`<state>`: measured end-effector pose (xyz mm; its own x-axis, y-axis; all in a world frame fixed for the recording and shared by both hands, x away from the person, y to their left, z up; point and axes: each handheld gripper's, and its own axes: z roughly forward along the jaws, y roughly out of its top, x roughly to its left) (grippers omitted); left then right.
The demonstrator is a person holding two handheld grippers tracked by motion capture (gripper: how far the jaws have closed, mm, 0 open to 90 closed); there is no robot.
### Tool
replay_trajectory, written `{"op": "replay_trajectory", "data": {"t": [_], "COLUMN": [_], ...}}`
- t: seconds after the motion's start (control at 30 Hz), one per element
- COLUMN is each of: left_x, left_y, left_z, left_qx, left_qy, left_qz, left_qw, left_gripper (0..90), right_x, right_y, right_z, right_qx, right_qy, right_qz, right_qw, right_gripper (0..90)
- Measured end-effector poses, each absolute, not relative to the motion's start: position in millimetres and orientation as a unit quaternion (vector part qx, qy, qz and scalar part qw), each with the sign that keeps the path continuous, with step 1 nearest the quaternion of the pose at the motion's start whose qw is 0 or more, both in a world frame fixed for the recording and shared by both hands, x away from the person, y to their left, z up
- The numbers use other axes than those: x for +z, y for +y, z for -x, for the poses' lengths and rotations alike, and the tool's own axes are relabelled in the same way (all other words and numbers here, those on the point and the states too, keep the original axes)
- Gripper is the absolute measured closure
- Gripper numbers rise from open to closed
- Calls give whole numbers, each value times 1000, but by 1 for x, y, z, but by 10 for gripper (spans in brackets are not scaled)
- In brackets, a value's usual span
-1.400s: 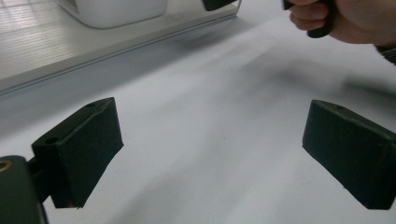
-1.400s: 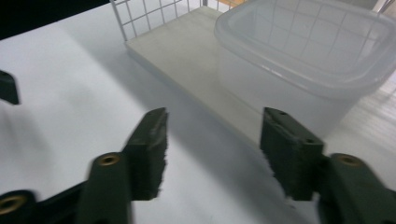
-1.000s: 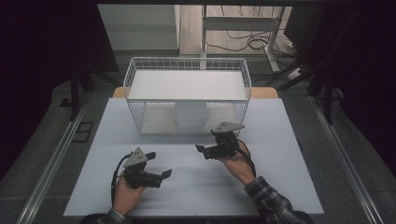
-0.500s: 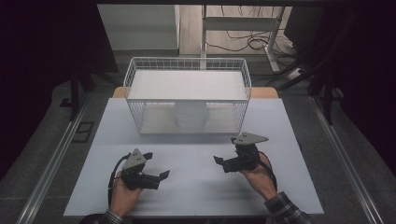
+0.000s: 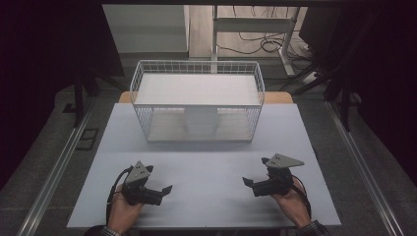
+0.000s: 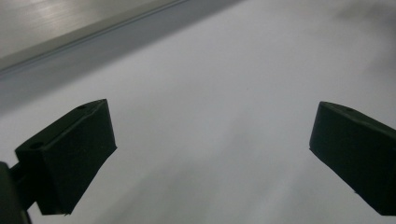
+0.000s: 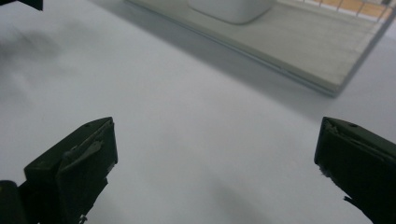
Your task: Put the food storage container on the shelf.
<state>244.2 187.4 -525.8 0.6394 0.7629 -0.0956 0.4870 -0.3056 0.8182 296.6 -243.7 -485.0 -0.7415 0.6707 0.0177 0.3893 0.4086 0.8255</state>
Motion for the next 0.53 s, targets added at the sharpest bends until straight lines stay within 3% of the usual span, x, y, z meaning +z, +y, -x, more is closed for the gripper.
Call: {"op": "replay_trajectory", "data": {"t": [0.53], "left_x": [-537], "left_y": [195], "left_z": [-237], "left_qx": [145], "left_qy": [403], "left_qz": [-806], "left_qw": [408], "left_gripper": [0], "right_x": [-506], "right_y": [-258], "right_z": [-285], "right_qx": [386], "right_qy": [846], "right_qz": [-337], "right_qw": [148], "right_gripper": [0]}}
